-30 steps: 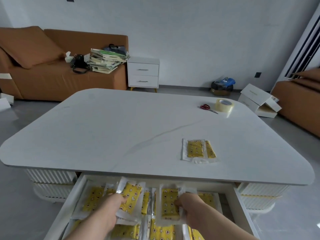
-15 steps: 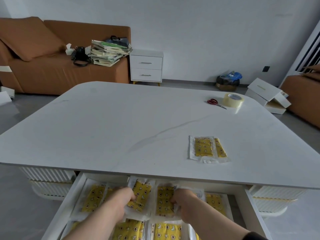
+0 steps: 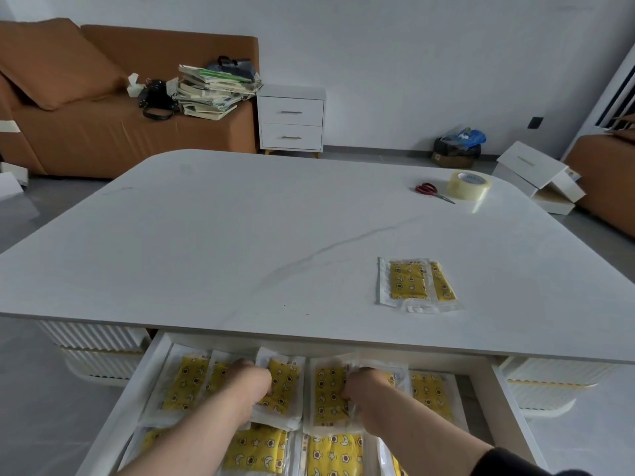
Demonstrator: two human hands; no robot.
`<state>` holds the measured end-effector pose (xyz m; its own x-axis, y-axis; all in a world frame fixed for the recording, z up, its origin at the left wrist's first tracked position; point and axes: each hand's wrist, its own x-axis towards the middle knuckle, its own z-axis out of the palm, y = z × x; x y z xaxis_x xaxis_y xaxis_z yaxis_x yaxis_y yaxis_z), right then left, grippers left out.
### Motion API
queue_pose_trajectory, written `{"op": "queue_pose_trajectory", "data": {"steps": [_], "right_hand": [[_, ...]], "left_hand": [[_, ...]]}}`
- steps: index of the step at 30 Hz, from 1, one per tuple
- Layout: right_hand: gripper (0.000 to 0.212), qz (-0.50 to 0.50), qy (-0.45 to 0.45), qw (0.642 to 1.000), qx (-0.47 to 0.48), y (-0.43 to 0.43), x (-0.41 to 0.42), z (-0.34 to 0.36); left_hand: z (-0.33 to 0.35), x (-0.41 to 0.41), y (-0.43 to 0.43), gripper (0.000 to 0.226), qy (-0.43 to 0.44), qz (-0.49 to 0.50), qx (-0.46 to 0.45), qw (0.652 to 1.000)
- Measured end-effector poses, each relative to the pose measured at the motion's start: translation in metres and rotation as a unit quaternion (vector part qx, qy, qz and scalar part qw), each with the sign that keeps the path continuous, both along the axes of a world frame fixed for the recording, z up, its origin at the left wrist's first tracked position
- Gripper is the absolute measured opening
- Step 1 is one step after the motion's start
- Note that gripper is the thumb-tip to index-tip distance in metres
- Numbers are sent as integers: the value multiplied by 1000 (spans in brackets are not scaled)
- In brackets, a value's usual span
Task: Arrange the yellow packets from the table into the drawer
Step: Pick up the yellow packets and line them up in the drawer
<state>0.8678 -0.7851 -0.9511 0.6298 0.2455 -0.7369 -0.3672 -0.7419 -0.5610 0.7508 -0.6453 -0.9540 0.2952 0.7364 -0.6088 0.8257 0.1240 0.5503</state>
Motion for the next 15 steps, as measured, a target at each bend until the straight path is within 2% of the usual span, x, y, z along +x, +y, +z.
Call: {"op": "queue_pose_trajectory", "data": {"steps": [4, 6, 8, 12, 15], "right_hand": [[14, 9, -51, 998, 27, -1, 0, -6], [11, 29, -90, 996, 1, 0, -3, -6], [7, 91, -145, 983, -64, 0, -6, -4], [37, 174, -229, 950, -119, -5, -10, -4], [39, 226, -243, 936, -118, -10, -14, -1]], "left_hand": [[-8, -2, -2, 48, 25, -26, 59, 998], [-9, -4, -4, 54, 38, -54, 104, 992], [-9, -6, -5, 60, 44, -94, 148, 984], [-5, -11, -6, 61, 59, -172, 203, 962], [-2, -16, -3, 51, 43, -224, 223, 948]]}}
